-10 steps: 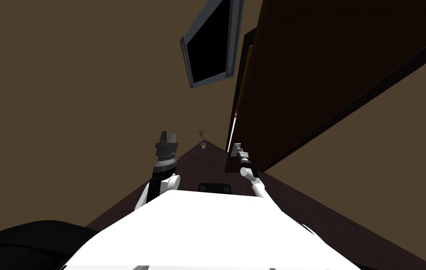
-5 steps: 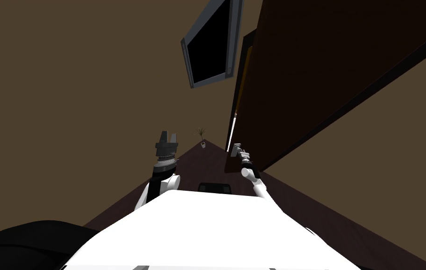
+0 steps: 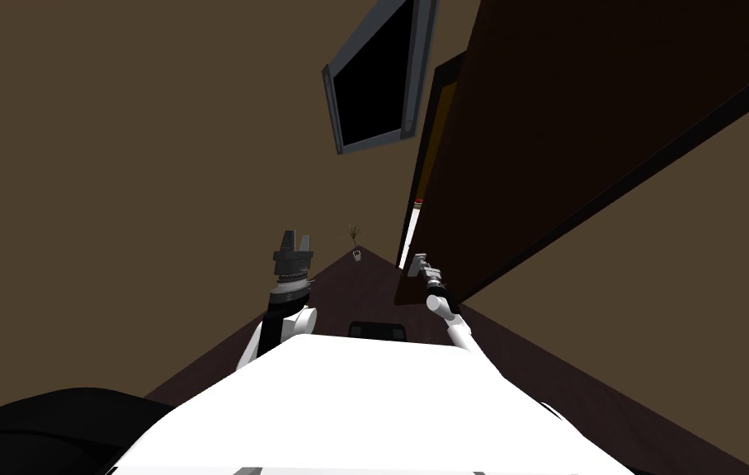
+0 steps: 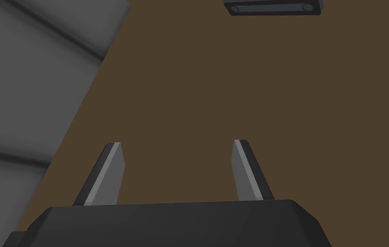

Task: Pull the door open

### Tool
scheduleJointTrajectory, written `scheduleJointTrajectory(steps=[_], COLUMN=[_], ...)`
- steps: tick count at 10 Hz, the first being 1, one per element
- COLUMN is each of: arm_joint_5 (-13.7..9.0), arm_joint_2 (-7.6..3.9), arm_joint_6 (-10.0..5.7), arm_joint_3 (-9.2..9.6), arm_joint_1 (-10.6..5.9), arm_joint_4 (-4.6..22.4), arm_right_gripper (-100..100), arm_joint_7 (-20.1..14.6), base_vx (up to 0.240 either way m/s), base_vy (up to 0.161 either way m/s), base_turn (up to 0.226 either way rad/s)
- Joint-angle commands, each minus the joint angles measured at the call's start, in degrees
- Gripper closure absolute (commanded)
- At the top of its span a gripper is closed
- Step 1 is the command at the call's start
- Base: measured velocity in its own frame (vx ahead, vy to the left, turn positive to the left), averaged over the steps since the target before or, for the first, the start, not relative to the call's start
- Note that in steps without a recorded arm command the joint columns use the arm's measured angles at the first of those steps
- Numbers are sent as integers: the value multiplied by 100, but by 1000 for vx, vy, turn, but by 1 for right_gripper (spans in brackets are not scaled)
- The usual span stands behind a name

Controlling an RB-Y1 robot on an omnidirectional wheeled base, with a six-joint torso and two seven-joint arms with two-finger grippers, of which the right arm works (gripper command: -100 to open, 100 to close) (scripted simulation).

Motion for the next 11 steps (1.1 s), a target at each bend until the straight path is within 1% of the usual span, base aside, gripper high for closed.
scheduleJointTrajectory(steps=[1, 4, 5, 6, 9, 10, 11], arm_joint_5=[3, 3, 22, 28, 48, 62, 69], arm_joint_2=[9, 9, -59, -75, -129, -168, -187], arm_joint_6=[0, 0, -42, -54, -90, -117, -130], arm_joint_3=[15, 15, 158, 201, 343, 446, 497], arm_joint_1=[-5, -5, 25, 32, 56, 73, 81], arm_joint_4=[-9, -9, -61, -77, -132, -172, -192], arm_right_gripper=[100, 100, -100, -100, -100, -100, -100], arm_joint_7=[0, 0, -68, -87, -149, -193, -216], base_vx=[-10, 0, -138, -193, -122, -149, -145], base_vy=[0, 0, -34, -96, -79, -80, -92], base_turn=[-16, 0, 161, 153, 56, 131, 139])
